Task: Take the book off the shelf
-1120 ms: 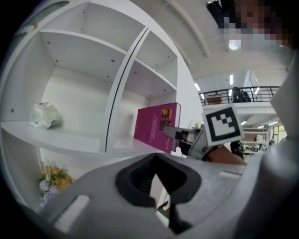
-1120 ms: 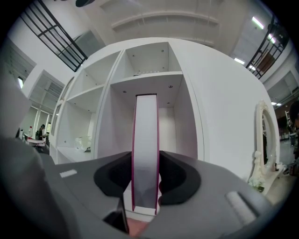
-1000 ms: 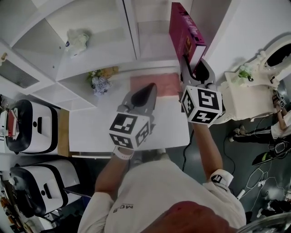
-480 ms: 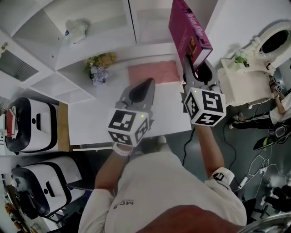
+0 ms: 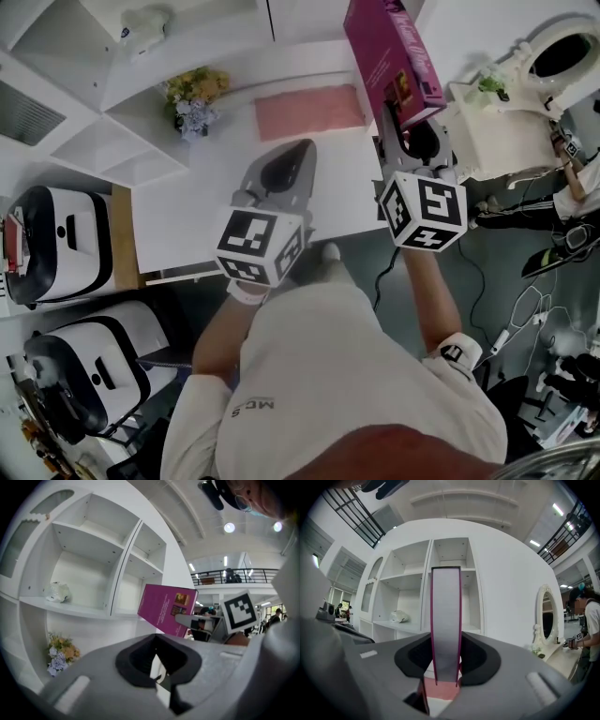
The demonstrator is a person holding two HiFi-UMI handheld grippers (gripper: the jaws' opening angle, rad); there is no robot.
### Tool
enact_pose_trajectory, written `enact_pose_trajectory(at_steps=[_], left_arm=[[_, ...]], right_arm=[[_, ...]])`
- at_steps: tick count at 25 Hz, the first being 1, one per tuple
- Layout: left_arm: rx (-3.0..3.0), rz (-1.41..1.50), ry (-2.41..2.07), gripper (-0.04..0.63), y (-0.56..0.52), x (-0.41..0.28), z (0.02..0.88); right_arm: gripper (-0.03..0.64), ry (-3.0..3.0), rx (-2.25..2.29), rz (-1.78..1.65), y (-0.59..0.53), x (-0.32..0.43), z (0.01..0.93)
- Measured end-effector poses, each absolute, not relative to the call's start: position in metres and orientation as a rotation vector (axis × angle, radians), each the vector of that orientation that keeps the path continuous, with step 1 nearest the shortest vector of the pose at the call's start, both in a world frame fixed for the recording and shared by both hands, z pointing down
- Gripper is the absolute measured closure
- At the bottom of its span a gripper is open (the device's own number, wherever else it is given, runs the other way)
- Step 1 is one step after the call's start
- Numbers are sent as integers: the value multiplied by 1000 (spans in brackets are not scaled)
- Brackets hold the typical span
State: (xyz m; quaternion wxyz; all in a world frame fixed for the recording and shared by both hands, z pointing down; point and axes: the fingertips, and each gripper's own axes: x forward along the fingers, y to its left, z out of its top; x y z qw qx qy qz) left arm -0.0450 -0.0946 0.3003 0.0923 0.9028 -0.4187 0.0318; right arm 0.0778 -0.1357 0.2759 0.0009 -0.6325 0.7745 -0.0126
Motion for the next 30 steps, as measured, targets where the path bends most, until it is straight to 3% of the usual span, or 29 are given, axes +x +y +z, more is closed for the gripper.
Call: enact_pose_trajectory(at_steps=[16,30], left_arm=[[2635,172,-1172,594,-34,-69,372],[2446,169,-1302,594,-2,-142,452]], right_arm=[[477,2532,-1948,-332,-57,36,394],[477,2728,-1918,-506,-24,-18,483]])
